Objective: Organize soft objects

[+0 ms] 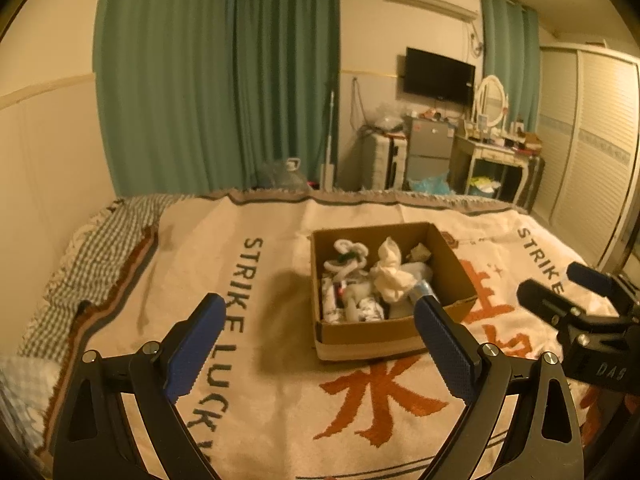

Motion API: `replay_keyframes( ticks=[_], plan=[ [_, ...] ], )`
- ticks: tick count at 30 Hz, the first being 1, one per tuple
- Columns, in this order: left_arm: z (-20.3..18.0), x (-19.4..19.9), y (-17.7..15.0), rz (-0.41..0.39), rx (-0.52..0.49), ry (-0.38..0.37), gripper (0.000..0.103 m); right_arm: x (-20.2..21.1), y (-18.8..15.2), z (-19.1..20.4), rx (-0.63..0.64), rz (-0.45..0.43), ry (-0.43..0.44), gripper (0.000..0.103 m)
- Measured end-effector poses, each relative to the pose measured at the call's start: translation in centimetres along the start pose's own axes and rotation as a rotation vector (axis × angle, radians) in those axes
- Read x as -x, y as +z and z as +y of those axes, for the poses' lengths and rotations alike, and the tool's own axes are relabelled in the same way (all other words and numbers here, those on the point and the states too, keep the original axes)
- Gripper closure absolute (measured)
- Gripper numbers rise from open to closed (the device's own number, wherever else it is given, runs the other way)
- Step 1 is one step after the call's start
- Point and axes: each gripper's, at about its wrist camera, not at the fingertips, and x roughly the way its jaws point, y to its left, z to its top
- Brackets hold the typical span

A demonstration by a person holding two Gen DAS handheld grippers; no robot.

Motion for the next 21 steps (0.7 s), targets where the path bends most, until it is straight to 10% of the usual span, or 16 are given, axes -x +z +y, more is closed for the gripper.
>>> replay_keyframes(
  ticks=[21],
  plan=[
    [0.11,0.12,0.05,-0.004,0.018,-0.01,0.006,0.14,0.54,0.07,0.001,-0.006,-0.017,0.0]
  ],
)
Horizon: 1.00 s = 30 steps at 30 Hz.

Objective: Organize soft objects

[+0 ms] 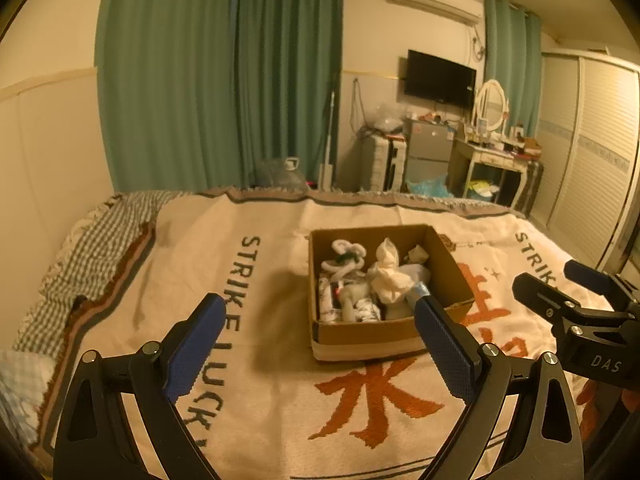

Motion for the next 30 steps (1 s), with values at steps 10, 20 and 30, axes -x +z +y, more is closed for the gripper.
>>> replay_keyframes(
  ticks=[10,20,30],
  plan=[
    [-0.1,0.09,-0.12,-0.007,-0.005,0.001,0.006,-0.16,-0.18,0.05,-0.003,0.002,-0.005,0.0],
    [0.05,0.09,0.09,0.002,0.003,0.007,0.006,-0.24,-0.24,-0.04,-0.003,0.005,-0.005,0.0],
    [0.16,-0.38,0.03,0.024,0.006,0.011,0.006,-0.35,-0.42,-0.16,-0.007,0.013,-0.008,0.0]
  ],
)
